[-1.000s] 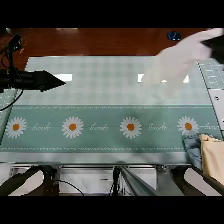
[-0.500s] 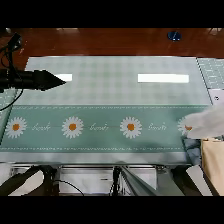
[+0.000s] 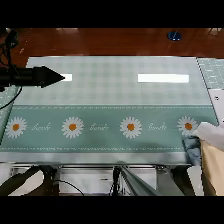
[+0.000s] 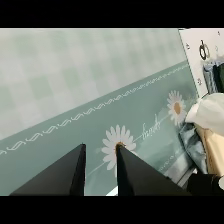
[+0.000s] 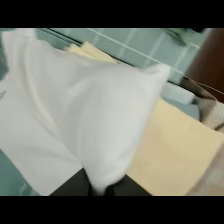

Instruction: Fold the shirts.

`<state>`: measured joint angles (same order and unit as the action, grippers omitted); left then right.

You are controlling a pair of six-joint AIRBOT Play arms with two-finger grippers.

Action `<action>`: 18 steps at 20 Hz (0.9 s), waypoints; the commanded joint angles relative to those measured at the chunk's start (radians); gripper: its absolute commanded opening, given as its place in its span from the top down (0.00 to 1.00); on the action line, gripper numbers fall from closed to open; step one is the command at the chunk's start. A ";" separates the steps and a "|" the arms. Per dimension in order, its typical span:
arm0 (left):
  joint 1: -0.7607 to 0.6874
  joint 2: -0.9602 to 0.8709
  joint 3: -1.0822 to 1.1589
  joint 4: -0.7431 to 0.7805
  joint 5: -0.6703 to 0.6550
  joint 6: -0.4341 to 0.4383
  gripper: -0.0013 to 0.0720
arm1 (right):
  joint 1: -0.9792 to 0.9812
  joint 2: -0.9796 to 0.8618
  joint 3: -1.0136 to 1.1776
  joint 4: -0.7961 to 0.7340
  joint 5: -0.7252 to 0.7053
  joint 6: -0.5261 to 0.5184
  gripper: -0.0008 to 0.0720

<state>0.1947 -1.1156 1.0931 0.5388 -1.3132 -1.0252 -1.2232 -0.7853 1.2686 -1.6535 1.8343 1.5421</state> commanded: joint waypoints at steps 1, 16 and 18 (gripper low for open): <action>0.014 0.000 0.000 0.000 0.043 0.023 0.63 | -0.004 0.057 -0.155 -0.202 0.024 -0.013 0.96; 0.208 0.000 0.000 0.000 0.113 0.023 0.63 | -0.004 0.013 -0.678 -0.663 -0.112 -0.062 0.95; 0.228 0.000 0.000 0.000 0.118 0.023 0.63 | -0.004 0.013 -0.708 -0.663 -0.152 -0.084 0.95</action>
<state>0.3908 -1.1156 1.0931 0.5385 -1.2030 -1.0023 -1.2270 -0.7704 0.6220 -2.2784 1.7447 1.4811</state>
